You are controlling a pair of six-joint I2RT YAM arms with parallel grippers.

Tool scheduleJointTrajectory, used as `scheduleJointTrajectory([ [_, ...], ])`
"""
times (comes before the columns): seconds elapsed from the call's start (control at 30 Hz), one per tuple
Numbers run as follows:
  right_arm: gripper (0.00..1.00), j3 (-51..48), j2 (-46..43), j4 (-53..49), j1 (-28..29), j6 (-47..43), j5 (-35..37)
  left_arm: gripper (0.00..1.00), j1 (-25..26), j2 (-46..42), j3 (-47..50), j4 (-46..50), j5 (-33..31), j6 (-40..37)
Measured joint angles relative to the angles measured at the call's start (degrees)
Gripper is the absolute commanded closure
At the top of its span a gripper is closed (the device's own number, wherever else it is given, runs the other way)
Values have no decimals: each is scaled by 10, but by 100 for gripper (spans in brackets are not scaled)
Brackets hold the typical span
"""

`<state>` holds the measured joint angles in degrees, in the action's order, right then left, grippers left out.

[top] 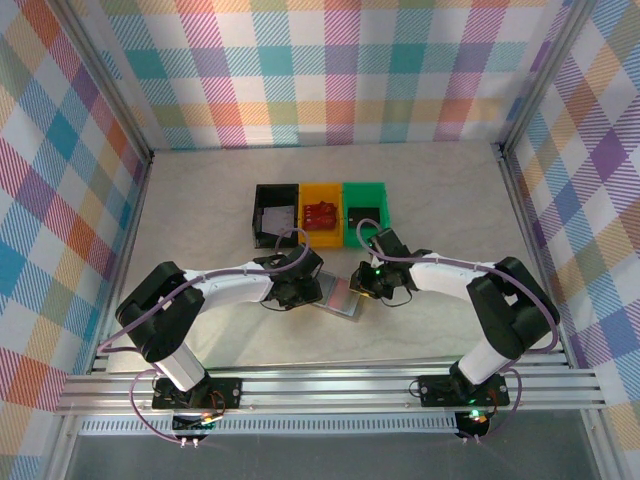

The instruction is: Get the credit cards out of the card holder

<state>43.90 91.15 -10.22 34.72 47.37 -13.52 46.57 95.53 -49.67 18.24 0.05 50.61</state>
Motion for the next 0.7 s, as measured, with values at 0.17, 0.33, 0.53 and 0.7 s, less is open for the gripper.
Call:
scheduleJointTrajectory([
  [0.17, 81, 9, 0, -1, 3, 0, 0, 53, 2, 0, 0, 0, -4, 0],
  [0.33, 81, 12, 0, -1, 7, 0, 0, 53, 3, 0, 1, -2, -4, 0],
  [0.53, 81, 19, 0, 3, 14, 0, -7, 53, 3, -1, 4, -4, -6, 6],
  [0.7, 81, 33, 0, 3, 24, 0, -13, 53, 3, -3, 4, -5, -6, 6],
])
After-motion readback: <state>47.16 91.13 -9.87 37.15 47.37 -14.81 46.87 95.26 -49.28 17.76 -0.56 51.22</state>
